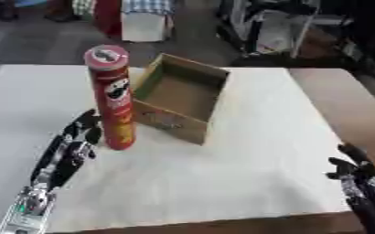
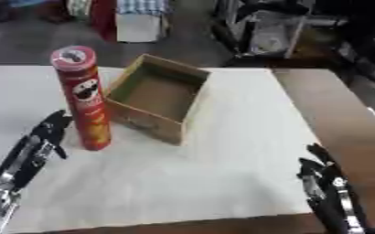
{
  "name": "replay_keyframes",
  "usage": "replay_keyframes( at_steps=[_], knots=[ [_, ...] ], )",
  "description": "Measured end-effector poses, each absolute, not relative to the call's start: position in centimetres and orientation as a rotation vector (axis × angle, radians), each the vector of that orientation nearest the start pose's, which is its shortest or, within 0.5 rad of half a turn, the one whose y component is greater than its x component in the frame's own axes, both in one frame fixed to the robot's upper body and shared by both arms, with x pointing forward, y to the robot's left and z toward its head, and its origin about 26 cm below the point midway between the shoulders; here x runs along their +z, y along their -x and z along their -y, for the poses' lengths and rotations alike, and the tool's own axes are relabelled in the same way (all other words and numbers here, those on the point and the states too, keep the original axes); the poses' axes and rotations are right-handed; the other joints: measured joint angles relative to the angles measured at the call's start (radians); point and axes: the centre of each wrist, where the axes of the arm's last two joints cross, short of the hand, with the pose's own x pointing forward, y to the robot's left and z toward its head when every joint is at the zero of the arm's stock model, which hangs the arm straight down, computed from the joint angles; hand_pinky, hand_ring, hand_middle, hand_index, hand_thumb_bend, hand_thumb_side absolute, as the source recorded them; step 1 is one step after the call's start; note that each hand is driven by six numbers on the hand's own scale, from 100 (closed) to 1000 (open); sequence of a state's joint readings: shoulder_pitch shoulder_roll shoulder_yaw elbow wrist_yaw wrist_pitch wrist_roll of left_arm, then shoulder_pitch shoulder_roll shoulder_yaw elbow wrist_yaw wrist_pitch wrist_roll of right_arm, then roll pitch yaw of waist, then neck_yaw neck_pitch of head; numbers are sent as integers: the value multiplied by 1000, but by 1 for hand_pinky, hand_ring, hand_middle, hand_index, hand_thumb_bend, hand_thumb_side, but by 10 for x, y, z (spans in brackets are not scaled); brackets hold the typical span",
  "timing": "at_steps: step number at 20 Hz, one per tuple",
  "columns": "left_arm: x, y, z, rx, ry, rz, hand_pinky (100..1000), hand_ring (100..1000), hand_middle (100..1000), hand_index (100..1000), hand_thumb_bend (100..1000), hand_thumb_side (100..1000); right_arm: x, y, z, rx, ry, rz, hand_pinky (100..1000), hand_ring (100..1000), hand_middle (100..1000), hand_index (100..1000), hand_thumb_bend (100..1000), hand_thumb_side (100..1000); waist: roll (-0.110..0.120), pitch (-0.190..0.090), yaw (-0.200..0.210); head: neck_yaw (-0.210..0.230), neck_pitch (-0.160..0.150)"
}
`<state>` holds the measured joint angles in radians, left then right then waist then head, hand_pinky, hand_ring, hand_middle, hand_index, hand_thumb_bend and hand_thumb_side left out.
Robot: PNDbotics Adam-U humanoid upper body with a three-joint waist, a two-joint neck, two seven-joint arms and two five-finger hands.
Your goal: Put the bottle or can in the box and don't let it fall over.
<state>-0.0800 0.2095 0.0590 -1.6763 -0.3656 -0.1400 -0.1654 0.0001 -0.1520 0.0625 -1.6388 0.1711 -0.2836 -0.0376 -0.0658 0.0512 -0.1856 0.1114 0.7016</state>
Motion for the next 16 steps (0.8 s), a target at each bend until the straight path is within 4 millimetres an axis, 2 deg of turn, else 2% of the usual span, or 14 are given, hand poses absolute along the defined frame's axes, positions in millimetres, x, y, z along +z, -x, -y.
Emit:
replay_keyframes(
  at_steps=[10, 12, 15, 16],
  knots=[
    [51, -295, -297, -602, -379, 1783, 437, 910, 847, 1000, 430, 998, 9, -275, 259, 312, 192, 1909, 692, 839, 919, 1000, 100, 732, 0, 0, 0, 1, 0],
    [51, -295, -297, -603, -381, 1782, 437, 909, 846, 1000, 456, 978, 9, -275, 259, 312, 192, 1909, 692, 840, 919, 1000, 100, 728, 0, 0, 0, 1, 0],
    [52, -296, -297, -608, -401, 1776, 441, 896, 833, 1000, 564, 813, 9, -275, 259, 312, 192, 1909, 691, 839, 919, 1000, 100, 730, 0, 0, 0, 0, 0],
    [54, -297, -298, -611, -432, 1770, 442, 893, 831, 1000, 574, 787, 9, -275, 259, 312, 192, 1909, 691, 839, 919, 1000, 100, 733, 0, 0, 1, -2, 0]
  ],
)
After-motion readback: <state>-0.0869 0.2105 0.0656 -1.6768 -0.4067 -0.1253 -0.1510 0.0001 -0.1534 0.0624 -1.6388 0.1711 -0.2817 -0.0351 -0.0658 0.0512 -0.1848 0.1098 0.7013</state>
